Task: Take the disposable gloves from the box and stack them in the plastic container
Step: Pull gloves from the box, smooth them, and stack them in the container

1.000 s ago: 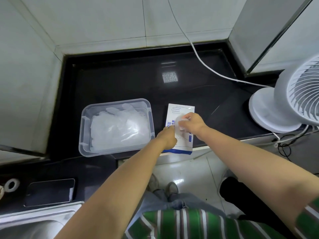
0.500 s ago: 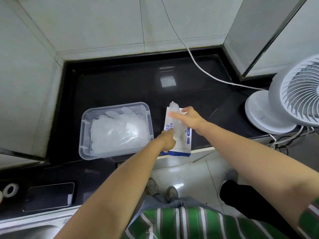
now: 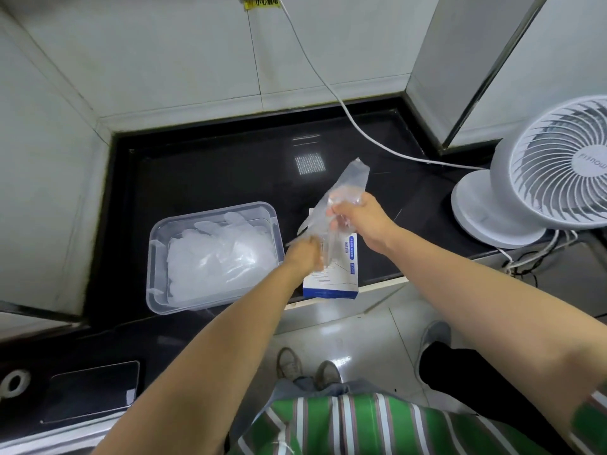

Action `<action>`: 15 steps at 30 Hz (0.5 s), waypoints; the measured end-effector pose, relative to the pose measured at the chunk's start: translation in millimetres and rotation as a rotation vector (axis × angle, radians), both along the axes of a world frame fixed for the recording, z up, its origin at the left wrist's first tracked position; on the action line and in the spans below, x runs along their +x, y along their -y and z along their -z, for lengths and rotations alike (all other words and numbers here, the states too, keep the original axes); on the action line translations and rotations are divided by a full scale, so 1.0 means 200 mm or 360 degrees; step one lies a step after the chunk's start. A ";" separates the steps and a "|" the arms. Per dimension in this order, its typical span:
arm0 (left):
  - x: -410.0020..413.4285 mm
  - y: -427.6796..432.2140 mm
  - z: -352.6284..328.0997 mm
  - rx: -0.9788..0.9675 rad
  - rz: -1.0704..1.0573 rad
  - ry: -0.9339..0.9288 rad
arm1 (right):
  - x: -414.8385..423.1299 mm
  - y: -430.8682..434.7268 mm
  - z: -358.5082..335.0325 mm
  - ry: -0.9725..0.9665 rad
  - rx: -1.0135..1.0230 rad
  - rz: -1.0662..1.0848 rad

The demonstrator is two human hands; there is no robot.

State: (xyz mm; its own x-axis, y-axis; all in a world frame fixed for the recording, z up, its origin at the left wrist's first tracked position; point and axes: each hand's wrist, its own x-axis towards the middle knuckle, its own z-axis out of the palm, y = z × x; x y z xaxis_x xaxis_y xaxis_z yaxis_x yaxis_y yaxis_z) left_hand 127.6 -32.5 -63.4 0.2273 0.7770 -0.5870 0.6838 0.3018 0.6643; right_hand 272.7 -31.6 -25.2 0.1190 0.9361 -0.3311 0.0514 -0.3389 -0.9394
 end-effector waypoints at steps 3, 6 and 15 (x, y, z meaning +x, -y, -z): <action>-0.04 -0.04 -0.15 -0.0197 -0.0751 0.0779 | -0.02 0.02 0.05 -0.0024 -0.0064 -0.0017; -0.15 -0.10 -0.21 -0.0287 -0.0868 0.1023 | -0.10 0.00 0.07 -0.0089 -0.0065 -0.0140; -0.43 -0.12 -0.16 0.0485 -0.0951 0.0505 | -0.40 -0.06 0.05 -0.0398 -0.0123 -0.0360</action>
State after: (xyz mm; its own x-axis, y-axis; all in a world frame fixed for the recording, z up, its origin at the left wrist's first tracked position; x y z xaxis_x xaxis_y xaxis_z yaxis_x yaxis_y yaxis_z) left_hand 40.8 -8.0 -31.0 -0.1622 0.9395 -0.3017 0.2221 0.3327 0.9165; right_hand 192.1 -20.1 -35.0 -0.1822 0.9005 -0.3948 -0.0952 -0.4157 -0.9045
